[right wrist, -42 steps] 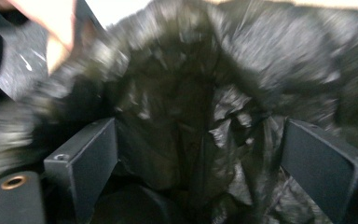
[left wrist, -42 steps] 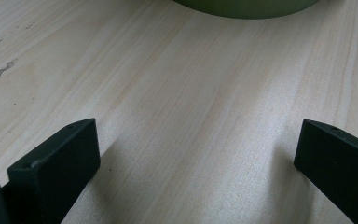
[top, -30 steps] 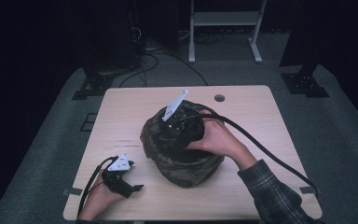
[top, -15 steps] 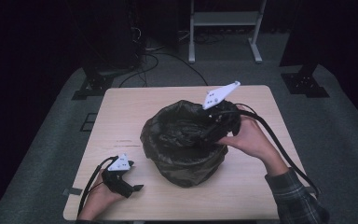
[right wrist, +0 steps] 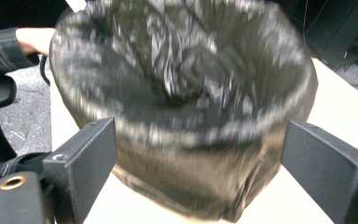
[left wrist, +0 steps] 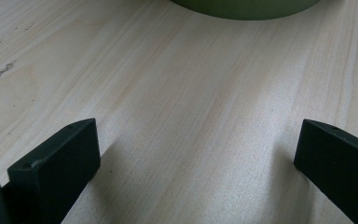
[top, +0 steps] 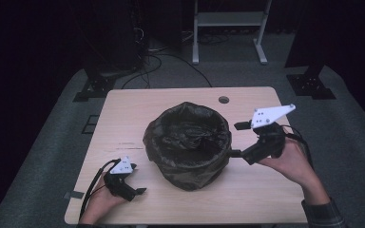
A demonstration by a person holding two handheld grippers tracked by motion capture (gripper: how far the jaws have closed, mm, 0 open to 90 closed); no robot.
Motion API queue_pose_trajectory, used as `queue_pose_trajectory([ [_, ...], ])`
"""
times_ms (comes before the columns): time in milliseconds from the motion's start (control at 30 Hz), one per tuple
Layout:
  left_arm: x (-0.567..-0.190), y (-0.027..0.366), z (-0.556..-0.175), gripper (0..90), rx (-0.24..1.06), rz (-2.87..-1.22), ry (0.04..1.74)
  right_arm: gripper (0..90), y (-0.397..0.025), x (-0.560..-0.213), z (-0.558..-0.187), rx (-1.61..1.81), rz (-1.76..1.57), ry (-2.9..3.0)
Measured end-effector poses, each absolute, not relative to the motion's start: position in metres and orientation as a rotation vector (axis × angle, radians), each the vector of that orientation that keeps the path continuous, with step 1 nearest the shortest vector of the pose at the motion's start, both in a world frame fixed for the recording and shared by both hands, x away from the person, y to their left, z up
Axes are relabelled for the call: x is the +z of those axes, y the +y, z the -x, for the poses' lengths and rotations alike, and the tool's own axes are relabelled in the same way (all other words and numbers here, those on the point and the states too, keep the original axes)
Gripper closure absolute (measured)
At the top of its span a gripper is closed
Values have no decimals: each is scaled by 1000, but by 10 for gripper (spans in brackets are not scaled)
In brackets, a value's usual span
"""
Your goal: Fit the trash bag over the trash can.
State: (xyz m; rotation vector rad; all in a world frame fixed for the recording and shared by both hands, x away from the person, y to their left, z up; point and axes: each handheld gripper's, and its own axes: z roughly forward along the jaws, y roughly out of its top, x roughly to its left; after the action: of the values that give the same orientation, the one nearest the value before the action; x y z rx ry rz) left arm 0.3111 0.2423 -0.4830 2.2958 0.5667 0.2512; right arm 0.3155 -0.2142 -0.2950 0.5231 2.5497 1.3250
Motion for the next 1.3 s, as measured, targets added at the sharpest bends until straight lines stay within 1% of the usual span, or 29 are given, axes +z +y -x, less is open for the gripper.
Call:
queue_pose_trajectory([
  [300, -483, 242, -311, 0, 253, -2295, 569, 93, -238, -352, -303, 1355, -593, 2522],
  [633, -483, 242, -311, 0, 253, -2294, 569, 93, -241, -408, -304, 1363, -651, 2565],
  [1133, -483, 242, -311, 0, 253, -2294, 570, 93, -255, -469, -302, 1289, -759, 2577],
  [1300, -483, 242, -311, 0, 253, -2294, 570, 93, -259, -481, -303, 1240, -777, 2585],
])
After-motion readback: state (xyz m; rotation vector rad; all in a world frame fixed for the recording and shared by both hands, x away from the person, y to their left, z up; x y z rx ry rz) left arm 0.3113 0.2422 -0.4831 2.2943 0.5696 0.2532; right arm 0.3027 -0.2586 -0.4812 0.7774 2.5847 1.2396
